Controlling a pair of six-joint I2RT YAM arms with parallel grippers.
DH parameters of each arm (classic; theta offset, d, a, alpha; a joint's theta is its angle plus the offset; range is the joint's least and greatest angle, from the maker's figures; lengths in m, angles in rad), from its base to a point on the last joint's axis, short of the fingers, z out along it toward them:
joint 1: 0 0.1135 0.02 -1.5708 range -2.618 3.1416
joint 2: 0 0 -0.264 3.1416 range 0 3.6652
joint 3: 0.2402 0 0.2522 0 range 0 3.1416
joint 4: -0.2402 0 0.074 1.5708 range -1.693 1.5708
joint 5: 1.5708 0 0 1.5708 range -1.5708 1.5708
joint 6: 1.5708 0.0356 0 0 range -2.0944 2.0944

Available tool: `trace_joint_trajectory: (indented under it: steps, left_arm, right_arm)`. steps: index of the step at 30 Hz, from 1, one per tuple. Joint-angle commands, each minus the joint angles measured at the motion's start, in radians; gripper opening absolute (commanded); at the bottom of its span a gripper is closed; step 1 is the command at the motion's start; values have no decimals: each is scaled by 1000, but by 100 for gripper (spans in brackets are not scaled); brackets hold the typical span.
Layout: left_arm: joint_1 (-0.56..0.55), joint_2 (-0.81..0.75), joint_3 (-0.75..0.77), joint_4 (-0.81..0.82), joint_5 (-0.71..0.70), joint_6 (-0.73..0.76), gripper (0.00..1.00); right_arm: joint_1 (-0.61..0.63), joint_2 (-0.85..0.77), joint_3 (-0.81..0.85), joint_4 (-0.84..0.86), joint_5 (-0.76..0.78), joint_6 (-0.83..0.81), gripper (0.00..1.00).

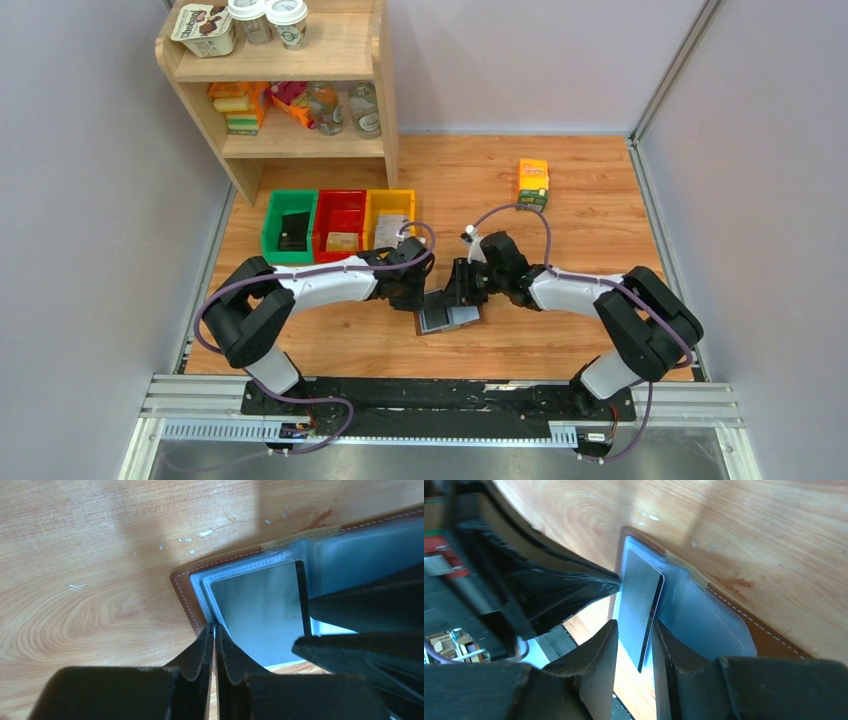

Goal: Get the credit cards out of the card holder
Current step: Remove the credit card from the card holder.

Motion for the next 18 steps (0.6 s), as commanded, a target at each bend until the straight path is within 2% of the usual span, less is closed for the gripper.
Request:
trace_joint_trajectory:
  steps: [1,9,18]
  left_arm:
    - [-1,31,-9,9,3,12,11]
    - [-1,37,-4,3,-10,15,10]
    - [-1,38,-1,16,0,19,9]
  right_arm:
    - [7,-77,-14,104,-65,23,33]
    - [7,-62,-40,169,-97,65,30]
    - [9,53,-18,221,-132,111,27]
